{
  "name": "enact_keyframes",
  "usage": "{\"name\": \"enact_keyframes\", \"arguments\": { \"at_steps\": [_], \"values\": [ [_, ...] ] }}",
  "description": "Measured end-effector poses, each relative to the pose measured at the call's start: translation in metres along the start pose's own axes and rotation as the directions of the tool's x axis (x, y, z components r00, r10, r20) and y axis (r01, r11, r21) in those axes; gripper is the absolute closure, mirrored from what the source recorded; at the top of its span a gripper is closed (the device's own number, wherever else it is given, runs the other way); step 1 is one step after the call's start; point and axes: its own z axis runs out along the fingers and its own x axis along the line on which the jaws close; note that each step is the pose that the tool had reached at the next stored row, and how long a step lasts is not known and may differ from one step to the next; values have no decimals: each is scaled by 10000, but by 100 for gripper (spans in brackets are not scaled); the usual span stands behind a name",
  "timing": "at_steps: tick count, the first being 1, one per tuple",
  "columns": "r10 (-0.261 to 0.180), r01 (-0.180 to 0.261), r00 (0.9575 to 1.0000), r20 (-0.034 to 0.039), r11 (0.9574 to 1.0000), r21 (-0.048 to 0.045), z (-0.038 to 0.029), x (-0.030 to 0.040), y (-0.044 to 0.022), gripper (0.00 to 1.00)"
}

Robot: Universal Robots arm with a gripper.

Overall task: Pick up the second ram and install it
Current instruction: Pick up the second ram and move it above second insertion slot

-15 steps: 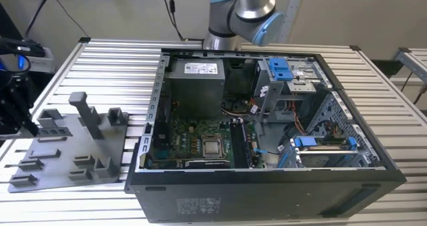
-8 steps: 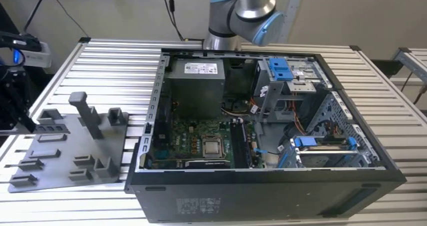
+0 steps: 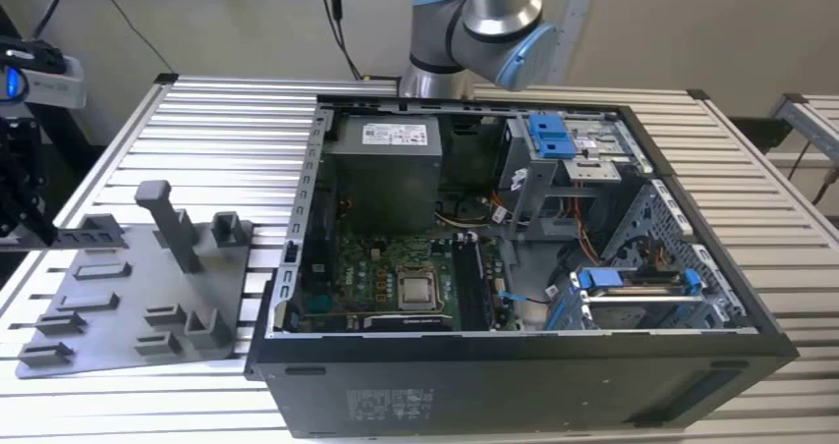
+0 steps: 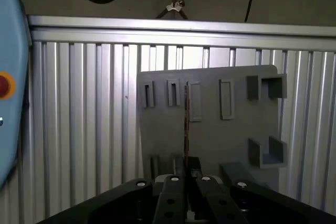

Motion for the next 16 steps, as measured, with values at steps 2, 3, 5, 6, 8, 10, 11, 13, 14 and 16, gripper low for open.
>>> {"name": "enact_keyframes", "arguments": {
  "at_steps": [2, 3, 5, 6, 8, 10, 11, 13, 14, 16],
  "values": [
    [1, -1, 10000, 1, 10000, 0, -87, -2, -1, 86],
    [2, -2, 10000, 1, 10000, 1, -132, -4, -2, 86],
    [2, -2, 10000, 0, 10000, 0, -222, -6, -3, 86],
    [2, -2, 10000, 1, 10000, 1, -269, -7, -3, 86],
    [2, -2, 10000, 0, 10000, 1, -357, -9, -4, 86],
    [2, -2, 10000, 0, 10000, -1, -447, -12, -5, 86],
    [2, -2, 10000, 0, 10000, 0, -490, -13, -6, 86],
    [2, -2, 10000, -1, 10000, -2, -563, -15, -7, 86],
    [2, -2, 10000, 1, 10000, 0, -596, -16, -7, 86],
    [2, -2, 10000, 0, 10000, 1, -661, -17, -8, 86]
  ]
}}
